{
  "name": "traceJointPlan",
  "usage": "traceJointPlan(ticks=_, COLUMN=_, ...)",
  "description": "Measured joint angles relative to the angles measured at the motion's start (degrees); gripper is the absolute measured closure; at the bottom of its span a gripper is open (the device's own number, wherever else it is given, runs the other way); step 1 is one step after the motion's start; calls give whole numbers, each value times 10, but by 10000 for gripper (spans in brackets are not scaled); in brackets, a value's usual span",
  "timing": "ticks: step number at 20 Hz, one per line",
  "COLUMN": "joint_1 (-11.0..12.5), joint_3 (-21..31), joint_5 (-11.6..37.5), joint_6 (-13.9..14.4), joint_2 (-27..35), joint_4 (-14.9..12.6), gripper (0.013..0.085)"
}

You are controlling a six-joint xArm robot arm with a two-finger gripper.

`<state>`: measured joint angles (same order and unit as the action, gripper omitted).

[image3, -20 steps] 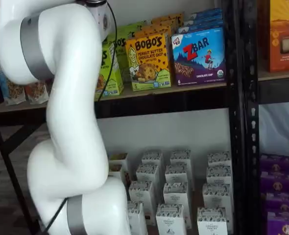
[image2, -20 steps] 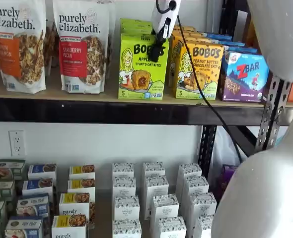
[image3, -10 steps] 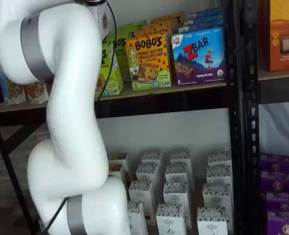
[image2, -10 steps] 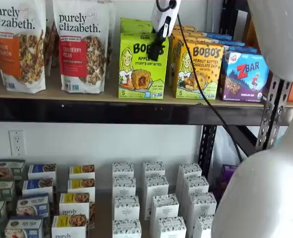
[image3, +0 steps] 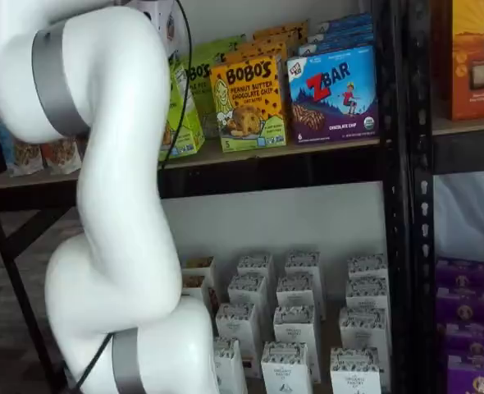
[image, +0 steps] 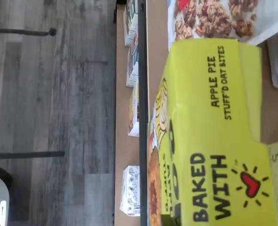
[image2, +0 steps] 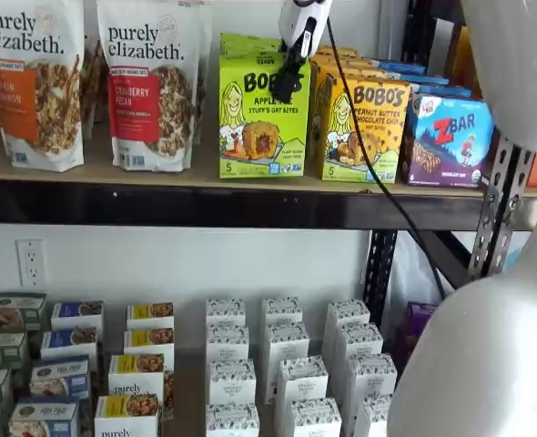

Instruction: Pick the green box on the top shelf, the fourth from the left

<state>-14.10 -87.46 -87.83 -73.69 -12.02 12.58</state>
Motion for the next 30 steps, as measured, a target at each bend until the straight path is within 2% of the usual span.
traceJointPlan(ticks=12, joint_1=12, joint_3=-3, joint_5=-47, joint_6=-4, joint_2=-28, joint_4=7, gripper=690)
traceJointPlan(ticks=30, joint_1=52, joint_3=71, joint_5=-109, joint_6=-35, joint_2=-132, joint_4=16, gripper=690)
